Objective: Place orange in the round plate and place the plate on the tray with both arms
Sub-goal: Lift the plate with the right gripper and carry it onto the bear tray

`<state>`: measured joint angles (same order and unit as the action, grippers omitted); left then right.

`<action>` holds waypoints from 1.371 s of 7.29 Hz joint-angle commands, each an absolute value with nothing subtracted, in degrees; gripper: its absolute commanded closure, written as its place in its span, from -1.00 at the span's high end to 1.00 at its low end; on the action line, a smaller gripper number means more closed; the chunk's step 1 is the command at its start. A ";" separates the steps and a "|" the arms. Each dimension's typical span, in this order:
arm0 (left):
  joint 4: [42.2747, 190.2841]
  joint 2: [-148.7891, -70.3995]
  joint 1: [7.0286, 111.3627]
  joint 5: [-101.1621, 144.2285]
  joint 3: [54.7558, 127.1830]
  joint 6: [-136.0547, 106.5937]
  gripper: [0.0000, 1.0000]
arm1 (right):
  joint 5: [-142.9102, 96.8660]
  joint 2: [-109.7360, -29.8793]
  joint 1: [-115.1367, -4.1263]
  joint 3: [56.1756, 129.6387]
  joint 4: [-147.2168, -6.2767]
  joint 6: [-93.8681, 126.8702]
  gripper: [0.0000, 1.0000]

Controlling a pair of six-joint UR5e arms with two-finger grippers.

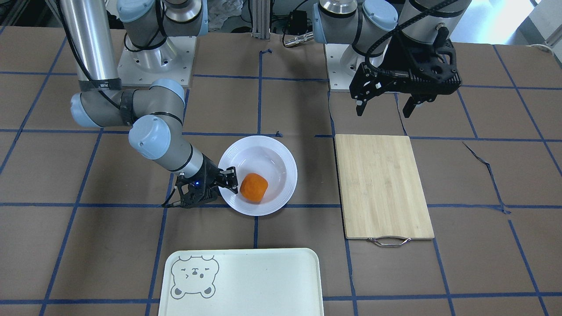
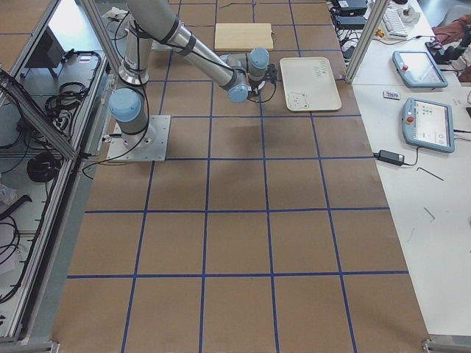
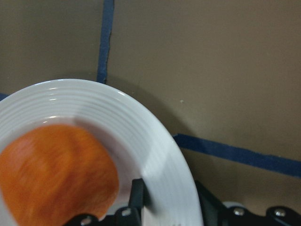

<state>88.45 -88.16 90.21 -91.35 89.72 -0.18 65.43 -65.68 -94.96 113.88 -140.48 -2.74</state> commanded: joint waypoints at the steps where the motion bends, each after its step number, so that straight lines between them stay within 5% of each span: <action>1: 88.51 -88.15 90.18 -91.23 89.74 -0.18 1.00 | 65.30 -66.35 -94.83 113.56 -140.45 -2.64 -1.00; 10: 88.77 -88.33 90.09 -91.23 89.82 -0.18 1.00 | 48.38 -72.25 -88.53 109.42 -139.67 0.00 -1.00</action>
<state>88.67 -88.20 90.04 -91.22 89.79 -0.18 52.30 -72.23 -91.01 109.29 -140.48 -0.33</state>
